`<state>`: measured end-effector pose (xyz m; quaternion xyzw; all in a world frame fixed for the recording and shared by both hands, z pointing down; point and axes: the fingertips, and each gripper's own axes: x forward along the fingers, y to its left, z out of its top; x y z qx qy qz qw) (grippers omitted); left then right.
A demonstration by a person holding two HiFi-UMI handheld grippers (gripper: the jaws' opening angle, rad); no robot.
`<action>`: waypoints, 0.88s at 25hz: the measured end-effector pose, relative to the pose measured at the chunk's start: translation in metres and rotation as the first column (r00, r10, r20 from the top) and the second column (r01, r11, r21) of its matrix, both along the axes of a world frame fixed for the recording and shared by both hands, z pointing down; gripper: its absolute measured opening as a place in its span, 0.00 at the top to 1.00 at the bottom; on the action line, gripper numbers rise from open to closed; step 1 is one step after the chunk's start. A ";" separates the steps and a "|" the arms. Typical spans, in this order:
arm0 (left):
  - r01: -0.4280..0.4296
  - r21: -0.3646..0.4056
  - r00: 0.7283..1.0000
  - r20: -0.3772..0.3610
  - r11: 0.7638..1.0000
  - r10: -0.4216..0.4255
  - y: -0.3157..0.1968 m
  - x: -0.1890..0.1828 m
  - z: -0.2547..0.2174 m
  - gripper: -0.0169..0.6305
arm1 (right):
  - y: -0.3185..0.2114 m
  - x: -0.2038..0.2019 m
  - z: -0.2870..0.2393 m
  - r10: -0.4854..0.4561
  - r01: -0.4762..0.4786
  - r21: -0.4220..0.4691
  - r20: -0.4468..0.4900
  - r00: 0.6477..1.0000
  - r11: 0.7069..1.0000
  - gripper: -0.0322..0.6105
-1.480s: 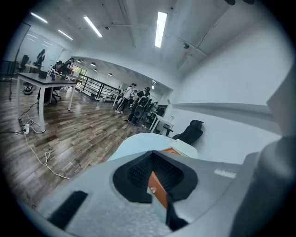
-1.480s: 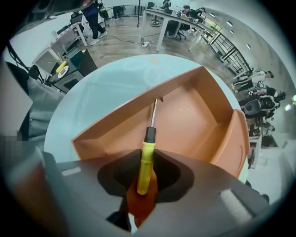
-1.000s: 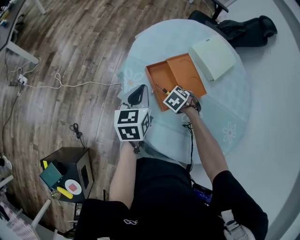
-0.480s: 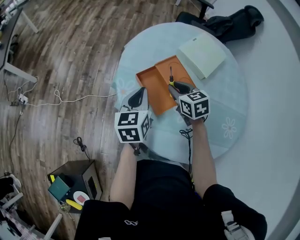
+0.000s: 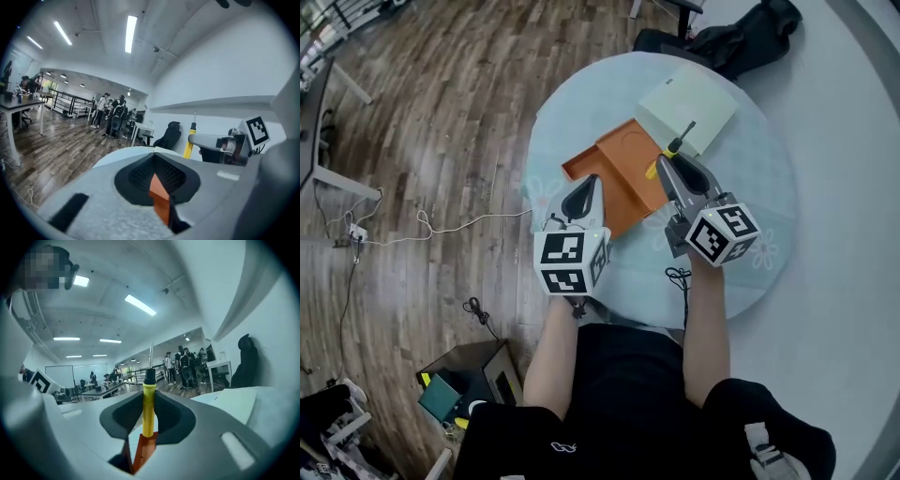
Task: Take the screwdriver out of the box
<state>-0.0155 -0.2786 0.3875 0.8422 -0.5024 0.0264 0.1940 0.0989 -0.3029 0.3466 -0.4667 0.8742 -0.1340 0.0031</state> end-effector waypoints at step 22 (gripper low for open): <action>0.024 0.127 0.997 0.071 0.992 -0.034 -0.019 0.016 -0.039 0.97 | -0.001 0.029 0.001 0.039 -0.039 0.046 -0.003 0.999 0.998 0.81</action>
